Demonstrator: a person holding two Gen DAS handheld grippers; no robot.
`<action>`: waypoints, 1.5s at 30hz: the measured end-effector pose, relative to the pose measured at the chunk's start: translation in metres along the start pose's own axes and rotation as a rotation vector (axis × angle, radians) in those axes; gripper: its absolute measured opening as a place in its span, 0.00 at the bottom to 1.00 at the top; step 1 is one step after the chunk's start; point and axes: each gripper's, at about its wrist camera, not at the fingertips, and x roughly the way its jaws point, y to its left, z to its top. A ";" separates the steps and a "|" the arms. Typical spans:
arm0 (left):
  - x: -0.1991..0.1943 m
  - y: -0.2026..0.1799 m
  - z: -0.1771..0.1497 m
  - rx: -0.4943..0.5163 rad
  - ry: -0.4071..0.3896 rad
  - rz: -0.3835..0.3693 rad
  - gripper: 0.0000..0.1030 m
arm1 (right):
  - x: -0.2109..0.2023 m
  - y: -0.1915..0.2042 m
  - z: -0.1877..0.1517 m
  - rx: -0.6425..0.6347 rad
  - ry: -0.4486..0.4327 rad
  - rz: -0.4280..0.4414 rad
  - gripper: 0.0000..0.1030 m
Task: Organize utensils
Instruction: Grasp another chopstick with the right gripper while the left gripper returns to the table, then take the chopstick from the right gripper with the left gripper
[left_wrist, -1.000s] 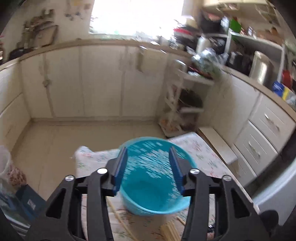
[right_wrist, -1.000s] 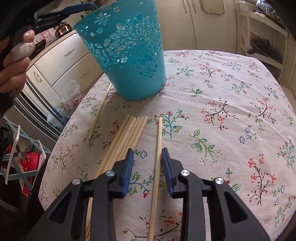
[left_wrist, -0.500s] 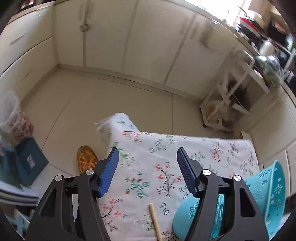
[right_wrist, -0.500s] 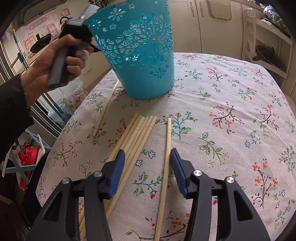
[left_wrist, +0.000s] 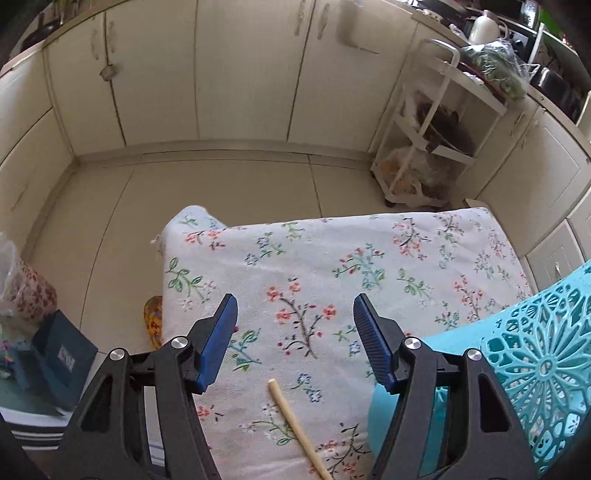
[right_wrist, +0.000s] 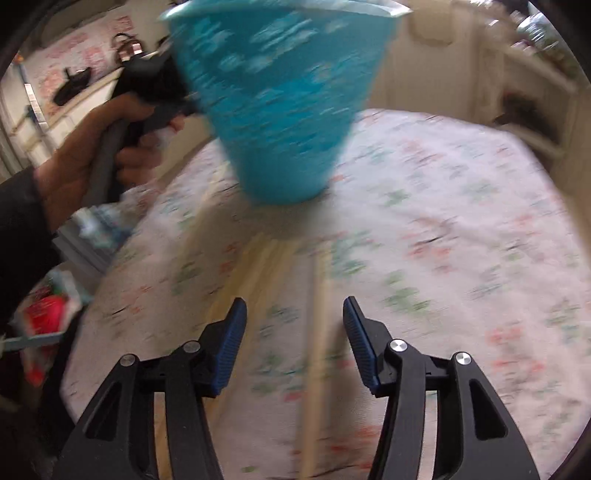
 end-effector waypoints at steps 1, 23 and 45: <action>0.001 0.001 0.000 0.000 0.002 0.006 0.60 | -0.003 -0.005 0.004 0.014 -0.018 -0.017 0.51; 0.002 -0.030 -0.028 0.222 0.048 0.091 0.59 | -0.022 -0.037 0.062 0.027 -0.140 -0.143 0.52; -0.016 -0.028 -0.085 0.091 0.042 0.199 0.10 | 0.005 -0.002 -0.003 0.034 0.076 -0.042 0.06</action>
